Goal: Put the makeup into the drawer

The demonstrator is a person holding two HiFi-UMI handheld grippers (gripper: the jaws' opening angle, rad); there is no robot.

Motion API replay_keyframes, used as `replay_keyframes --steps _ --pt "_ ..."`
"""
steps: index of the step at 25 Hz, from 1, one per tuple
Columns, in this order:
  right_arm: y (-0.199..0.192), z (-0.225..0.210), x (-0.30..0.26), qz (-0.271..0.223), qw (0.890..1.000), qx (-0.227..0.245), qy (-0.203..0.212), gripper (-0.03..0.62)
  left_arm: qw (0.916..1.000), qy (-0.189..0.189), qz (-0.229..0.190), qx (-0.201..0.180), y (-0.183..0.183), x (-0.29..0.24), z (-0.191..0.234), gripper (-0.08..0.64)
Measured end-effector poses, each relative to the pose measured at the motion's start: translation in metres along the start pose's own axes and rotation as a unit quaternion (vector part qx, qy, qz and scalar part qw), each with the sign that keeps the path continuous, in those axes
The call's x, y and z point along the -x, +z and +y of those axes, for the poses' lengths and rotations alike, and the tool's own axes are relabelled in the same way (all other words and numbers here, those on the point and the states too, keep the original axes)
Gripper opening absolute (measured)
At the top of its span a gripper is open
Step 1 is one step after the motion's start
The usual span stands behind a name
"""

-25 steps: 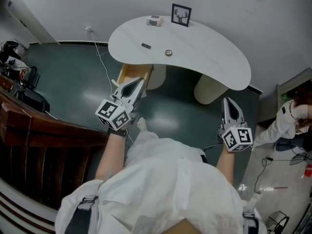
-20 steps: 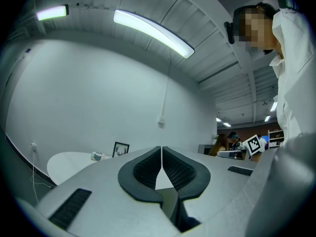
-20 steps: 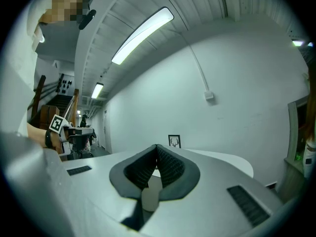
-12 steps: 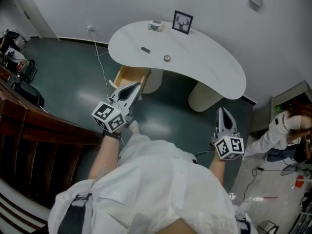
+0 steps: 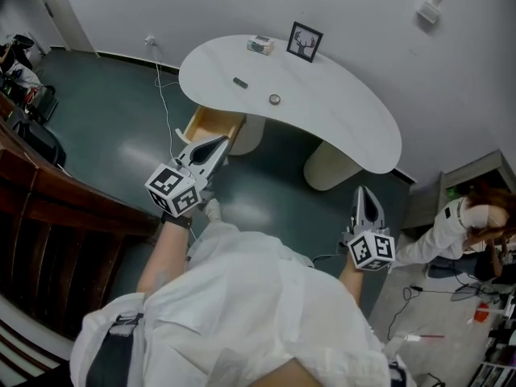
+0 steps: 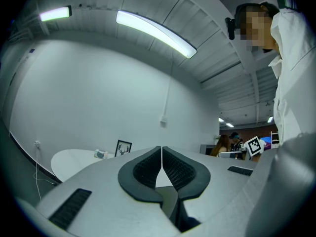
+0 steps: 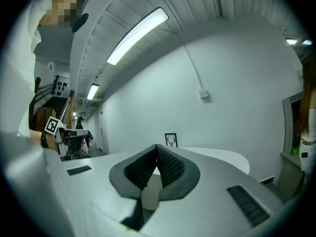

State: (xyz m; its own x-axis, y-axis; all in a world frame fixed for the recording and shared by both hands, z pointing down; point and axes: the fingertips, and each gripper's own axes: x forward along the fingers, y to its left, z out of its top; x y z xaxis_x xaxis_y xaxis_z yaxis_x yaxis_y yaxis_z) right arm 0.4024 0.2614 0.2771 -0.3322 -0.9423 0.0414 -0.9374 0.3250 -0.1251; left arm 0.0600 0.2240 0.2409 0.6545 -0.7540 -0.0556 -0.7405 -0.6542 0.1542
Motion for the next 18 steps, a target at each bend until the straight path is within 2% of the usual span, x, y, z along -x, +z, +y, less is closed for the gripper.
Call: replay_keyframes --steps 5,10,18 --pt "-0.011 -0.001 -0.012 0.012 1.000 -0.008 -0.003 0.009 0.9999 0.010 0.011 0.000 -0.008 0.003 0.018 0.021" --pt "-0.012 0.008 -0.046 0.019 1.000 -0.004 0.003 0.009 0.9995 0.027 0.015 0.005 -0.013 0.000 0.058 0.021" --pt "-0.008 0.019 -0.132 0.028 1.000 -0.005 -0.005 0.009 0.9997 0.006 0.022 -0.004 0.003 -0.039 0.138 0.021"
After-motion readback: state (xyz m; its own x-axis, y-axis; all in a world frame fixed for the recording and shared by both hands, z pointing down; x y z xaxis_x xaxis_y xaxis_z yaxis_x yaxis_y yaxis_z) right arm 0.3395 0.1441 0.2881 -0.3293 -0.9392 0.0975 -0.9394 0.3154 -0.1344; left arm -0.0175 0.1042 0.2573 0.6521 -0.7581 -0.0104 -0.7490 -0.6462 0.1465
